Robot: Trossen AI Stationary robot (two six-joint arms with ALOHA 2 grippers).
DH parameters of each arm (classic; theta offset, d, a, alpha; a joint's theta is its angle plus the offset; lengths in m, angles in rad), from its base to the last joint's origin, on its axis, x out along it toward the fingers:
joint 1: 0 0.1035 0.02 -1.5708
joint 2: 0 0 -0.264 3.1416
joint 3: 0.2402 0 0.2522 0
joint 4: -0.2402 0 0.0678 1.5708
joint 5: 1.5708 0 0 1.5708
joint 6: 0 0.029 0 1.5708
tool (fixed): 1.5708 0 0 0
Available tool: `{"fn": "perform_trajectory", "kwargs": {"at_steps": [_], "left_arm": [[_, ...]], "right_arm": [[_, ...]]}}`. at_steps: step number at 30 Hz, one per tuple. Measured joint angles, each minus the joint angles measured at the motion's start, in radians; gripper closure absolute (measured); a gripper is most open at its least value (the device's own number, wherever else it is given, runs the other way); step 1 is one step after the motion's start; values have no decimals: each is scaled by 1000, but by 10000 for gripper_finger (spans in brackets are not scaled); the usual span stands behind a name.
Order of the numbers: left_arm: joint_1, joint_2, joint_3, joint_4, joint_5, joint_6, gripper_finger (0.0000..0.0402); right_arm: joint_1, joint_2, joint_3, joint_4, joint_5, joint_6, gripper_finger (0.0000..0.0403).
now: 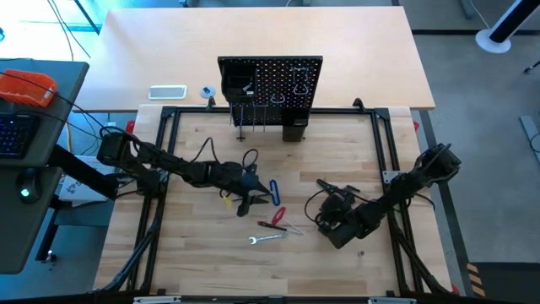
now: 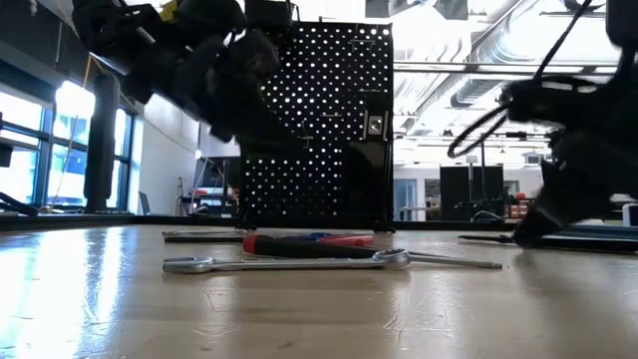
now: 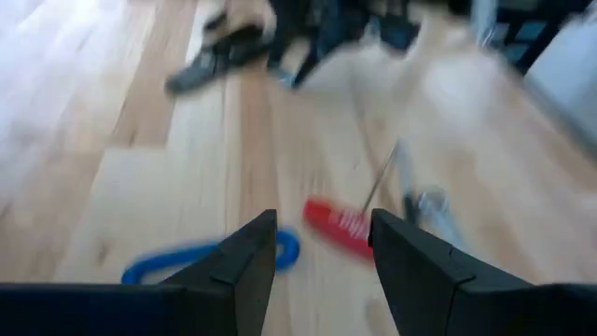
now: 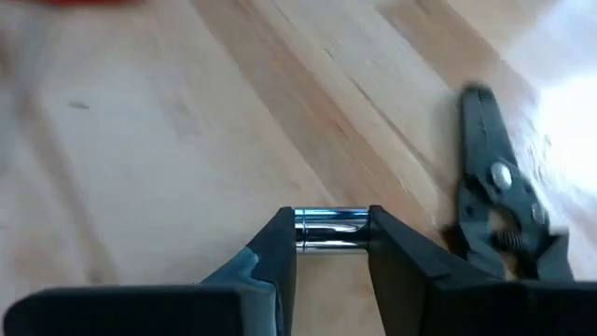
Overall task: Hang tools onto peg board
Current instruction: Put the socket into the top black bin on the pegboard
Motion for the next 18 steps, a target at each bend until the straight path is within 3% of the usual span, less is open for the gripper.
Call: {"fn": "perform_trajectory", "kwargs": {"at_steps": [7,13,18], "left_arm": [[61,0,0,212,128,-127,237],[107,0,0,381,166,-296,237],[136,-1,1,479,251,-367,237]], "right_arm": [[1,-66,104,-3,151,-307,309],[0,-117,197,0,306,-658,309],[-26,-125,262,57,360,-962,309]]}}
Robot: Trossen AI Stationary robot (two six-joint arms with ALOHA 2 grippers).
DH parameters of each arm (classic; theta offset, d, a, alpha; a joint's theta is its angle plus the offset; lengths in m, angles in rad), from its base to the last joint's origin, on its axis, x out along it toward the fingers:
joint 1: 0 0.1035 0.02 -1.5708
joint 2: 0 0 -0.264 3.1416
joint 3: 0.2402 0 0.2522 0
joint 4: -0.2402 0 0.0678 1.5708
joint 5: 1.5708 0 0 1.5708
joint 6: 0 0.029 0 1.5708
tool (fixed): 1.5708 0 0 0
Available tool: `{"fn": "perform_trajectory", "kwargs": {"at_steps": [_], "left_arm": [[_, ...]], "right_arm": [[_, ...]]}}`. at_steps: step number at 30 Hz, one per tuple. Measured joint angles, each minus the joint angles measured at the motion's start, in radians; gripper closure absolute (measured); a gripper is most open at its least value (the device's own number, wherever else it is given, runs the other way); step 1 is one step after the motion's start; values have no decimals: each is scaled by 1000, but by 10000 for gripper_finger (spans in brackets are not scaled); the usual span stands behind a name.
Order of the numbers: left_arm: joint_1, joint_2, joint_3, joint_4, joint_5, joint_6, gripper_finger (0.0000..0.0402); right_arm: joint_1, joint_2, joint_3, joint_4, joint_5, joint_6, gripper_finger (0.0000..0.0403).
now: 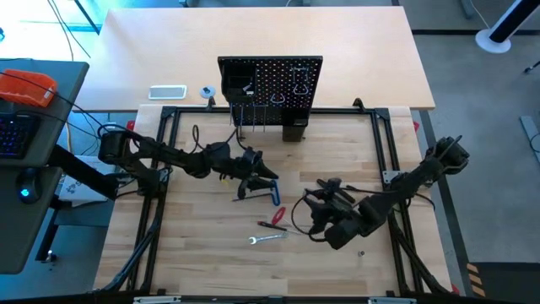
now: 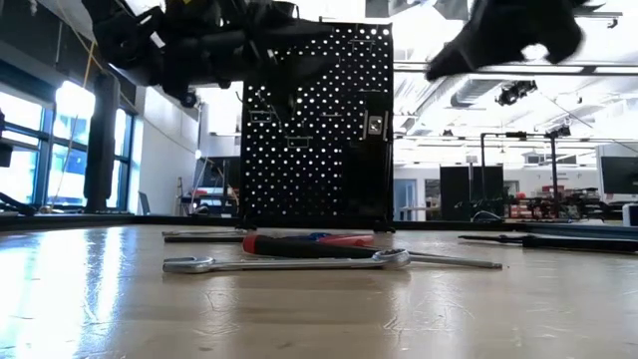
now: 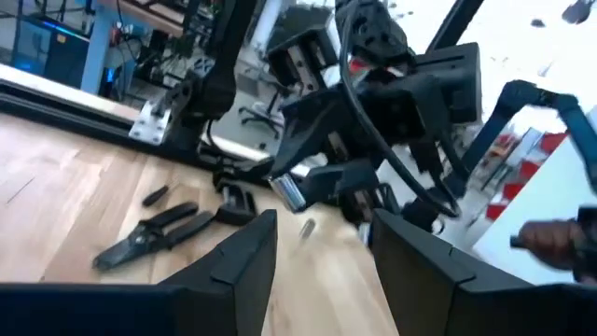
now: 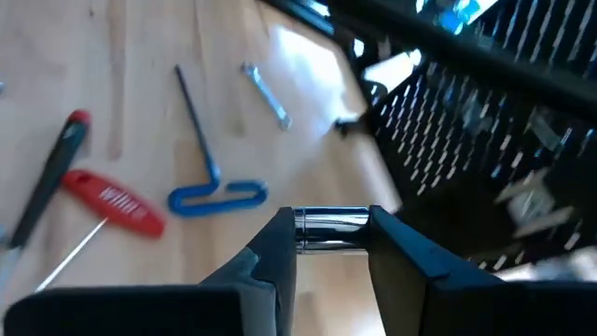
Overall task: Hang tools onto peg board
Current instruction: Put the socket into the top black bin on the pegboard
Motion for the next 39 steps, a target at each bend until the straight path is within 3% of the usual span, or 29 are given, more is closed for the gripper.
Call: {"fn": "perform_trajectory", "kwargs": {"at_steps": [6,12,28,39], "left_arm": [[0,0,0,38,4,-43,237],[0,0,0,73,15,-83,237],[0,0,49,72,34,-108,242],[8,0,58,74,39,-101,312]], "right_arm": [[-79,0,29,241,-21,-384,309],[-150,0,37,468,-158,-628,309],[-241,0,37,611,-359,-767,309],[-255,0,37,616,-375,-799,309]]}}
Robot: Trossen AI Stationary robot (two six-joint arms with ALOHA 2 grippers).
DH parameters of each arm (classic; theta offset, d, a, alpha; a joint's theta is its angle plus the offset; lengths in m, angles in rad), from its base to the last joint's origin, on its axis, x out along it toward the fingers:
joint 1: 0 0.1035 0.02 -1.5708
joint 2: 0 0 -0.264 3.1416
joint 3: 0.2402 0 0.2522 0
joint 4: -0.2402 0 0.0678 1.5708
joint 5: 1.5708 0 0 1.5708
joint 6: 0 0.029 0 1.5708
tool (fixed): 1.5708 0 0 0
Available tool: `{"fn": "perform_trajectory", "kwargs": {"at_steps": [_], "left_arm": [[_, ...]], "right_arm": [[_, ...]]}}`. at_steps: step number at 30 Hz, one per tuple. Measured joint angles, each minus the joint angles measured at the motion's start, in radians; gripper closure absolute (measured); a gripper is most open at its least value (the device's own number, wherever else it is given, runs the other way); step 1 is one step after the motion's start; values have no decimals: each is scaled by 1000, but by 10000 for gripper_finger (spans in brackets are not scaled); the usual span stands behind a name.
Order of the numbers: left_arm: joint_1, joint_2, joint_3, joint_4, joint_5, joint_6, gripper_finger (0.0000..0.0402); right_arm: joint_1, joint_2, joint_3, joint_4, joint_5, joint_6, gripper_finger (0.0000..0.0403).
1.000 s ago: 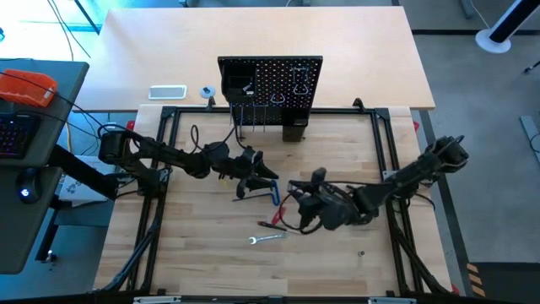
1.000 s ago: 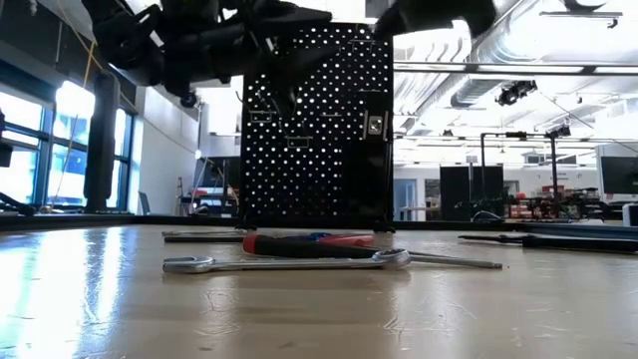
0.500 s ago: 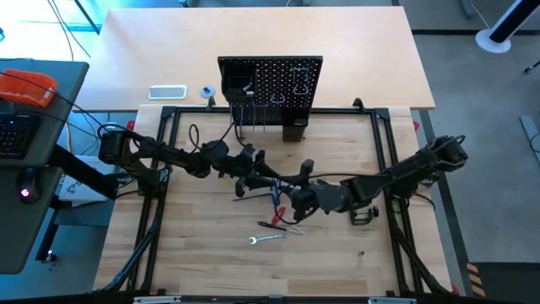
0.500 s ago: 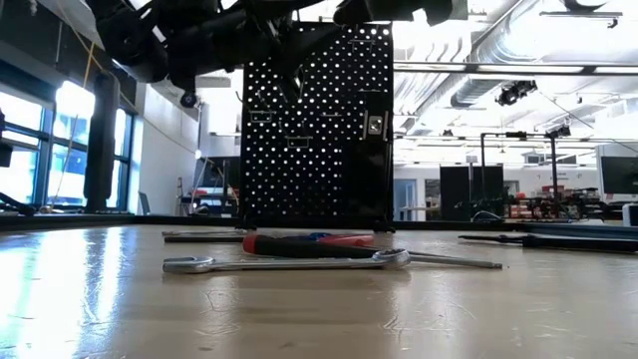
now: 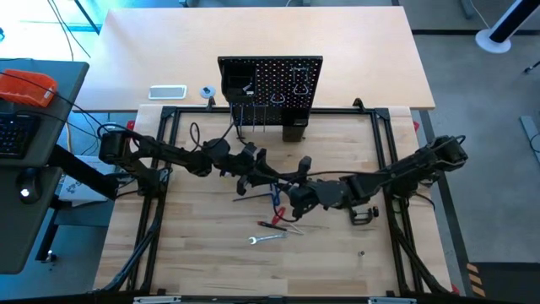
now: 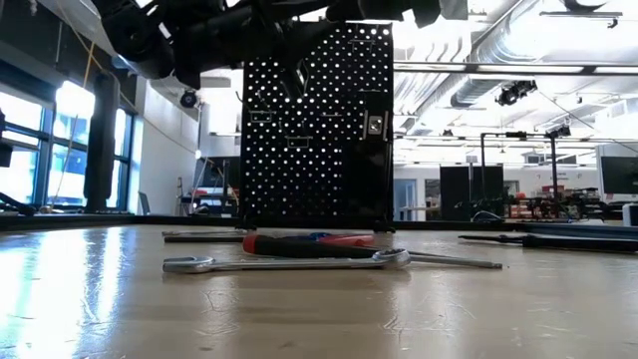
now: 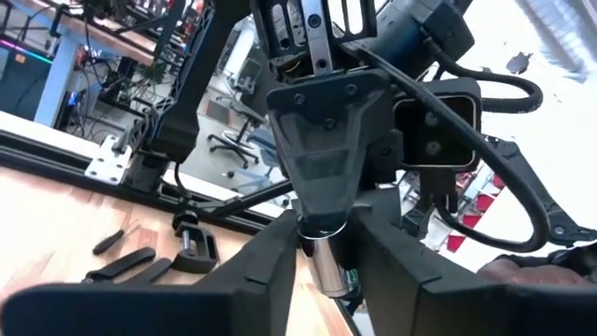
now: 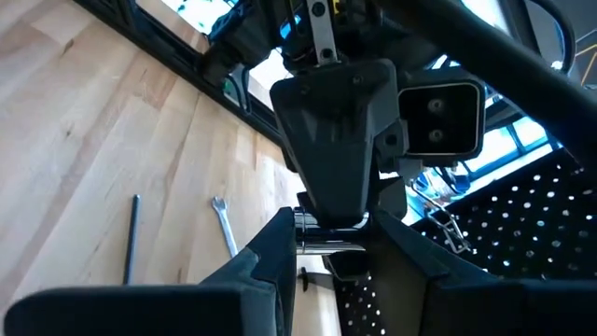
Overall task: Hang tools onto peg board
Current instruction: Put the socket into the top black bin on the pegboard
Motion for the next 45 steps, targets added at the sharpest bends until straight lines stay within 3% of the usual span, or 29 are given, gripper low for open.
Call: {"fn": "perform_trajectory", "kwargs": {"at_steps": [5,11,20,29,37,45], "left_arm": [[0,1,5,10,18,-3,342],[0,1,9,9,16,17,346],[1,1,12,10,6,56,350],[9,-3,14,-14,50,86,351],[37,-67,13,-212,64,184,351],[32,-206,11,-422,8,279,351]], "right_arm": [[0,0,0,0,4,-29,309],[-6,0,0,-3,16,-32,307],[2,0,0,-4,75,-10,254],[52,2,-2,-15,231,-50,245],[100,-22,-2,-12,400,-55,244],[124,-101,-2,-49,477,-51,244]]}}
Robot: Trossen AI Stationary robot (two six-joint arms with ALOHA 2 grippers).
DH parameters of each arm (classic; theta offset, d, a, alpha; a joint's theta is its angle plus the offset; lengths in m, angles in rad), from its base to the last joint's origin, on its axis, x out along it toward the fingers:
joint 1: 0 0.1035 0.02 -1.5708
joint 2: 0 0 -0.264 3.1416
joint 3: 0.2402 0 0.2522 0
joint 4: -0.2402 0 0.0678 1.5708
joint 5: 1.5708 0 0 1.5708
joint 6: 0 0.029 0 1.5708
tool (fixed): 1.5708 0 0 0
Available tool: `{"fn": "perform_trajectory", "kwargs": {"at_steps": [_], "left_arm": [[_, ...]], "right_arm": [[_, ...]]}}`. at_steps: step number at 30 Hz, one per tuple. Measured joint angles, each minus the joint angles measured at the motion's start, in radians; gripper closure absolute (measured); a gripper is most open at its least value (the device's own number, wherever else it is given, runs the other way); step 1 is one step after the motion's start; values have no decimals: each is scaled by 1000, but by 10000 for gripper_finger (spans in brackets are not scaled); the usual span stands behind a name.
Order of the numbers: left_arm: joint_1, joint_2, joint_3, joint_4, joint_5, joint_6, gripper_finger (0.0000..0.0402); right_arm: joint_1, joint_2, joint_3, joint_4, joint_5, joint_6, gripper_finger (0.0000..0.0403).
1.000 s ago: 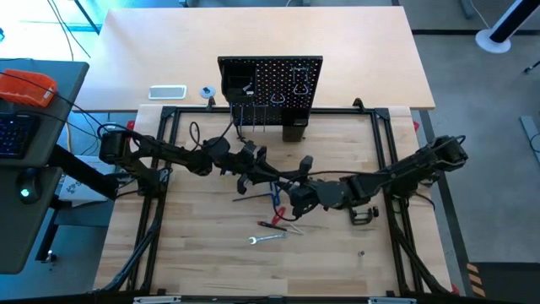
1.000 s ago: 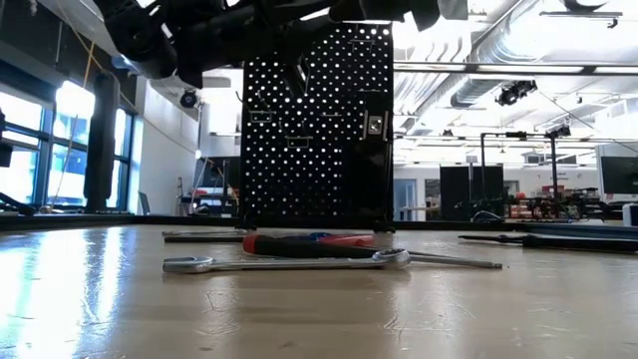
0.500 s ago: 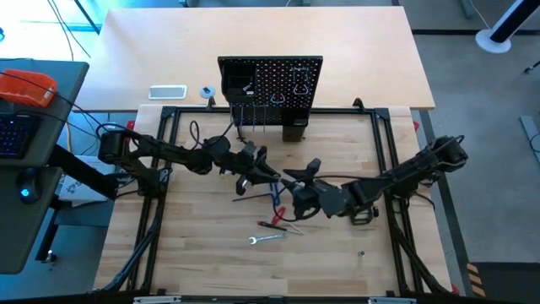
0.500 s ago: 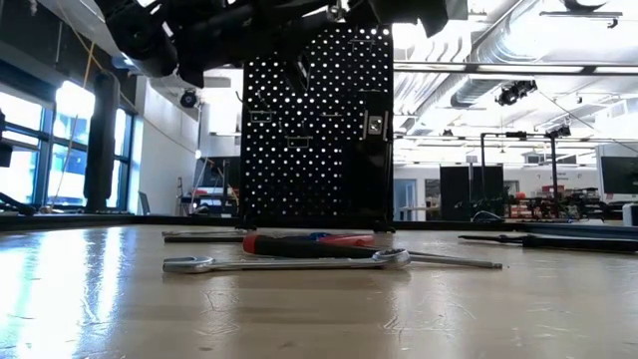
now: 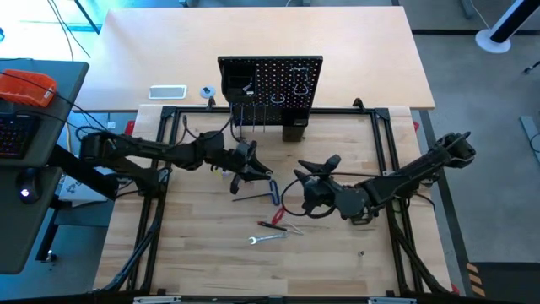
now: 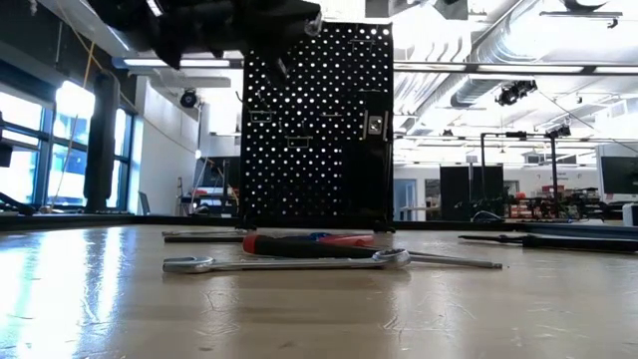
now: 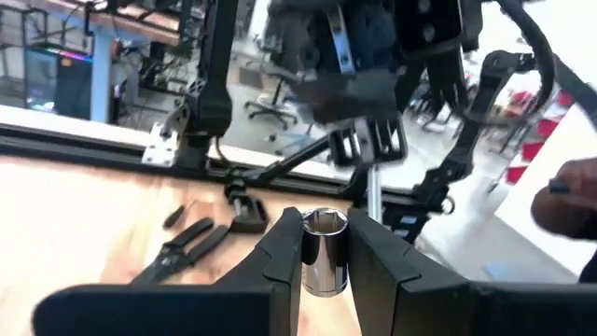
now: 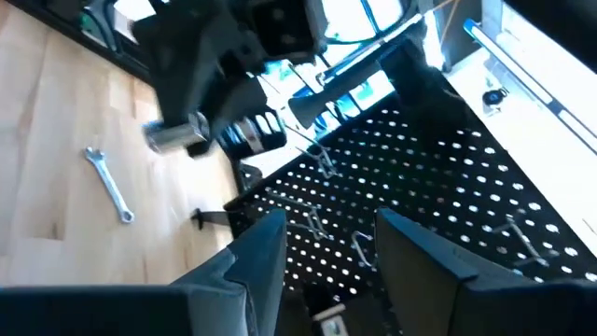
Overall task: Hang tools onto peg board
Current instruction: Put the socket into the top black bin on the pegboard
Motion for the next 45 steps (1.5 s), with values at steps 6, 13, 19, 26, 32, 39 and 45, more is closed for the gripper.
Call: {"fn": "perform_trajectory", "kwargs": {"at_steps": [6,13,19,26,32,39,45], "left_arm": [[-23,-182,0,-220,-95,88,351],[-14,-427,15,-387,-319,226,351],[-7,-486,177,-544,-472,406,351],[18,-402,403,-720,-624,606,351],[75,-310,543,-771,-631,664,351],[173,-205,689,-853,-643,691,351],[234,-119,780,-979,-673,670,351]], "right_arm": [[1,-45,-1,-101,9,82,244],[-6,-51,-2,-168,0,142,244],[-25,-51,-2,-197,-22,183,244],[-32,-51,-2,-246,-31,240,245],[-32,-51,-2,-308,-34,319,245],[-32,-50,-2,-382,-56,425,245],[-25,-50,-2,-433,-60,485,245]]}}
